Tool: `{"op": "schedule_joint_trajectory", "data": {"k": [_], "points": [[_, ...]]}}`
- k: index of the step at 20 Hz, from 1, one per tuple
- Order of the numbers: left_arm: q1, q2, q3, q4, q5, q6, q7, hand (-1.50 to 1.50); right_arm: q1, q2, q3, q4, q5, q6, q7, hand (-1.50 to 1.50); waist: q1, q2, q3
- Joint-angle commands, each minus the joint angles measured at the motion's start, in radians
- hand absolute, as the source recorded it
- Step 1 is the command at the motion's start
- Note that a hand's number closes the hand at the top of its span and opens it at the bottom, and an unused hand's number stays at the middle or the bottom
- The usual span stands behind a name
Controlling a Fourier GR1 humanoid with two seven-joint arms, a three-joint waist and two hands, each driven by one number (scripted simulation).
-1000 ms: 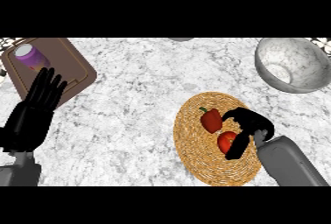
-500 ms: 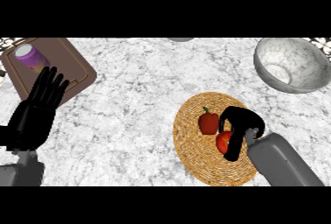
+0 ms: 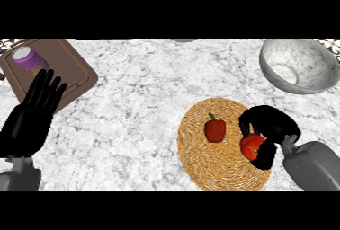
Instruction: Pick the tomato from the placemat and place it in the bowl
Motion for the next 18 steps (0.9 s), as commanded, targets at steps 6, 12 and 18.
{"op": "schedule_joint_trajectory", "data": {"k": [6,12,18], "points": [[-0.001,-0.008,0.0,-0.002,-0.029,0.008,-0.007,0.0,0.07,-0.124,-0.158,-0.198,0.035,-0.153,-0.17,1.5,-0.004,-0.001,-0.001],[-0.058,-0.019,0.009,0.049,-0.027,0.022,0.006,0.0,0.063,-0.194,-0.364,-0.263,0.022,-0.204,-0.121,1.5,-0.01,0.0,-0.001],[-0.001,-0.024,-0.003,0.001,-0.031,-0.009,-0.003,0.0,-0.035,-0.245,-0.539,-0.261,-0.03,-0.124,-0.034,1.5,0.007,0.001,-0.001]]}}
